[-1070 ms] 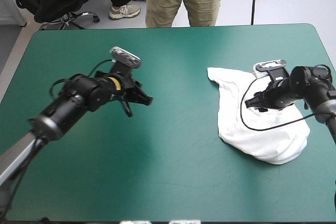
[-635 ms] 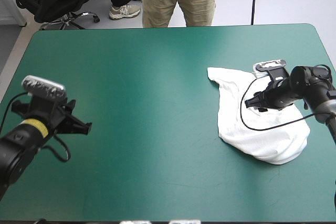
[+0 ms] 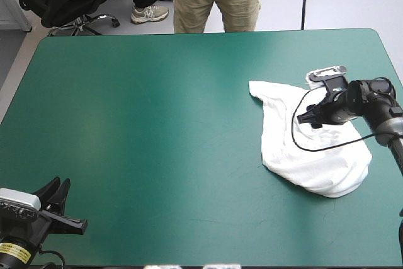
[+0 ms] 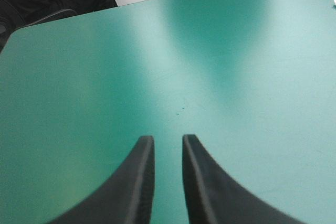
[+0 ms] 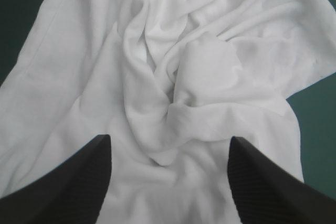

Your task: Fold the cloth

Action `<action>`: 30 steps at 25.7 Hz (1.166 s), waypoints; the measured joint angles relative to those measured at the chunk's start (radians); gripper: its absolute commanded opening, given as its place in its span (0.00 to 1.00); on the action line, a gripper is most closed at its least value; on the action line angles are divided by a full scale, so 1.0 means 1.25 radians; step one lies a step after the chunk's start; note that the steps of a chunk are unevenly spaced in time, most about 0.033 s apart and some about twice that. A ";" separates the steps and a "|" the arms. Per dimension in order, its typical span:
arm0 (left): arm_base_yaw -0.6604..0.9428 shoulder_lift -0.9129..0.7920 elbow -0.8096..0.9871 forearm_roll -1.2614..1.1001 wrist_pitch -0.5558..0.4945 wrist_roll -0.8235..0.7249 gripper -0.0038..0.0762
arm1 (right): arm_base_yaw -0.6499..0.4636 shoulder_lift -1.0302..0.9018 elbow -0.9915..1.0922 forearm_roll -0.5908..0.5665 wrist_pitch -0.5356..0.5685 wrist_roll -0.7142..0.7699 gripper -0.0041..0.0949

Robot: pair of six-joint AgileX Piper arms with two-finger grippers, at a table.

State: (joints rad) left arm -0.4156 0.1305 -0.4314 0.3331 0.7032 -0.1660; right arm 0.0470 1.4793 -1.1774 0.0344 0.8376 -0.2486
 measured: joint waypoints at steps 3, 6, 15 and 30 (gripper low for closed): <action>0.000 -0.005 0.008 -0.004 -0.008 0.000 0.22 | -0.003 0.082 0.000 -0.004 -0.027 0.006 0.70; 0.000 -0.005 0.009 -0.010 -0.010 -0.001 0.22 | -0.003 0.169 0.000 -0.022 -0.059 0.036 0.67; 0.000 -0.005 0.010 -0.012 -0.010 -0.003 0.22 | -0.004 0.231 -0.015 -0.027 -0.082 0.084 0.03; 0.000 -0.005 0.010 -0.013 -0.017 -0.004 0.22 | 0.270 0.254 -0.084 0.137 -0.073 -0.072 0.03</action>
State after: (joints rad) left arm -0.4156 0.1236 -0.4190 0.3173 0.6816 -0.1709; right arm 0.3846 1.7971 -1.2823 0.2062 0.7458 -0.3388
